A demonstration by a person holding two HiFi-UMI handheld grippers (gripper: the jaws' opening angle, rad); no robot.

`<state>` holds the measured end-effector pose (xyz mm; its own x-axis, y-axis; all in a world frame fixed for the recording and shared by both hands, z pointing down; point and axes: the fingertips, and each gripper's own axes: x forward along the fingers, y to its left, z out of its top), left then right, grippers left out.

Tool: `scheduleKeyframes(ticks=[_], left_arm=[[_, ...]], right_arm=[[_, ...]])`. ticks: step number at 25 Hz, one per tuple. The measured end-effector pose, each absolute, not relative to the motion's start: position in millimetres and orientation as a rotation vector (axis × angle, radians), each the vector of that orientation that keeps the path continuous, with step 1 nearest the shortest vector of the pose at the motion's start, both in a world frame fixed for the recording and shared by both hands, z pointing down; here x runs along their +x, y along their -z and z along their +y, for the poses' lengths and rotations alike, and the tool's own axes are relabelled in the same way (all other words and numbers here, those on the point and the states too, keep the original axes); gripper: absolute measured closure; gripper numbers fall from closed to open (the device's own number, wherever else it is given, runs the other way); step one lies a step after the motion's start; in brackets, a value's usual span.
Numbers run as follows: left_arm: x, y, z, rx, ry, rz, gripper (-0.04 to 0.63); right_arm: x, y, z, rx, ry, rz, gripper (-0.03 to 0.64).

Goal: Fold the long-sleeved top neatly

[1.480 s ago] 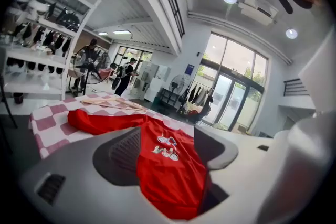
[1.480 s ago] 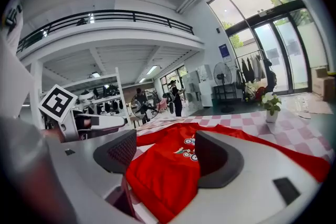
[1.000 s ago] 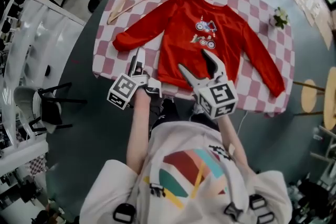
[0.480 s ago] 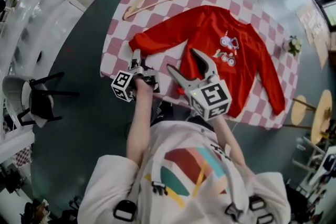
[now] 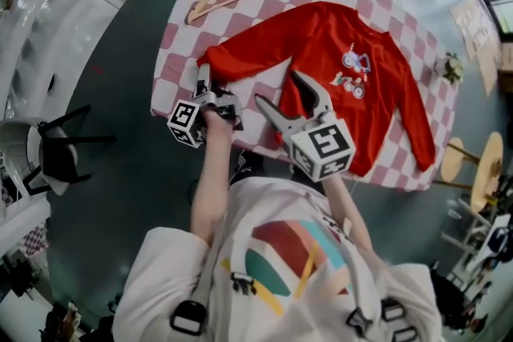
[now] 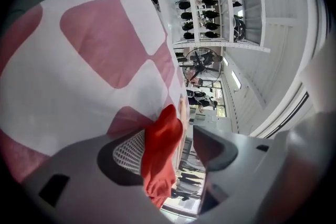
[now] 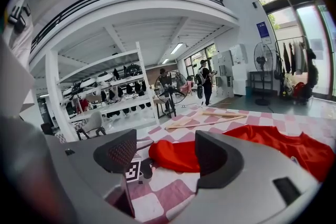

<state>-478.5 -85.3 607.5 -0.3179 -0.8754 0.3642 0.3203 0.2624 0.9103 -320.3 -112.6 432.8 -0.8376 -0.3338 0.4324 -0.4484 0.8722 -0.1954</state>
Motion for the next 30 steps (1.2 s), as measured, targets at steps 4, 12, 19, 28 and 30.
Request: scheduleKeyframes(ticks=[4,12,19,28,30], left_arm=[[-481,-619,-81,0.507,1.291,-1.449,0.464],[-502,-592,-77,0.599,1.295,-1.594,0.549],[-525,-538,-114,0.864,1.177,-1.757,0.554],[-486,-425,-217,1.38,0.803,-1.952,0.557],[-460,-404,-240,1.485,0.706,-1.971,0.558]], right_arm=[[-315,-428,-120,0.571,-0.4,-2.67,0.281],[-300,-430,-123,0.519,-0.419,-2.671,0.281],[-289,-430,-123,0.502,-0.453,-2.674,0.281],[-240,-424,-143,0.649,-0.504,-2.679,0.281],[-225,-424,-146,0.682,-0.534,-2.684,0.281]])
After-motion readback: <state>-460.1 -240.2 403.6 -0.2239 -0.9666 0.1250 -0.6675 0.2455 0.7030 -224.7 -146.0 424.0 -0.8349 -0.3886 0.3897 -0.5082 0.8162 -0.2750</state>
